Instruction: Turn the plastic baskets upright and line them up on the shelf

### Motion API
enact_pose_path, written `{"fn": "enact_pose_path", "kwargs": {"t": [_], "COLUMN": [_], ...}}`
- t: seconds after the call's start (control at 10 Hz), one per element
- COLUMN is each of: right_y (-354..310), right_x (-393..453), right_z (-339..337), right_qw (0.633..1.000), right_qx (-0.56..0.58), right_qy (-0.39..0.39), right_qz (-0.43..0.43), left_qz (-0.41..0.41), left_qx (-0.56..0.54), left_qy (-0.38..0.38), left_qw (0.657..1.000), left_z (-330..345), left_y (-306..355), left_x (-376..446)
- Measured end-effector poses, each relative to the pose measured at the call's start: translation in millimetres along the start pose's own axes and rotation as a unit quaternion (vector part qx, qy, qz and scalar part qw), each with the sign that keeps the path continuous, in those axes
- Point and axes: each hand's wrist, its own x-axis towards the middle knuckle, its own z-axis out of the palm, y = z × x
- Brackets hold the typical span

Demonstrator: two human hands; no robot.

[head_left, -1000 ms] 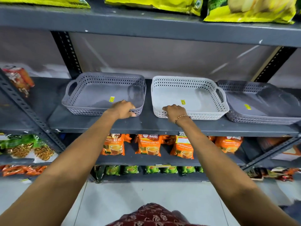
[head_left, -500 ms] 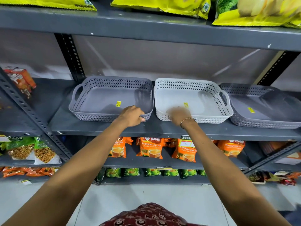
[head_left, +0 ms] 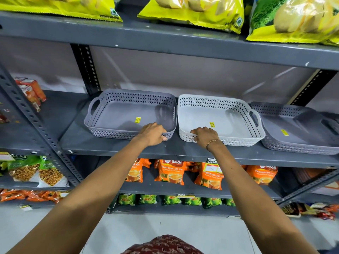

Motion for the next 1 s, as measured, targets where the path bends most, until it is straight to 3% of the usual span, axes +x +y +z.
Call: {"fn": "enact_pose_path", "kwargs": {"t": [0.6, 0.8, 0.9, 1.0], "right_y": [-3.4, -4.9, -3.7, -3.0], "right_x": [-2.0, -9.2, -18.3, -31.2], "right_z": [-8.0, -15.1, -18.6, -17.5], "right_qw": [0.999, 0.993, 0.991, 0.982], "right_qx": [0.003, 0.080, 0.121, 0.149], "right_qy": [-0.033, -0.082, -0.056, 0.114], "right_qz": [0.005, 0.000, -0.017, -0.008], "left_qz": [0.002, 0.001, -0.016, -0.021], "left_qx": [0.005, 0.040, 0.037, 0.015], "left_qy": [-0.023, -0.039, -0.016, 0.102], "left_qw": [1.000, 0.998, 0.999, 0.994], "left_z": [-6.6, -13.2, -16.1, -15.9], "left_y": [-0.9, 2.1, 6.8, 23.3], "left_x": [0.3, -4.6, -10.2, -17.6]}}
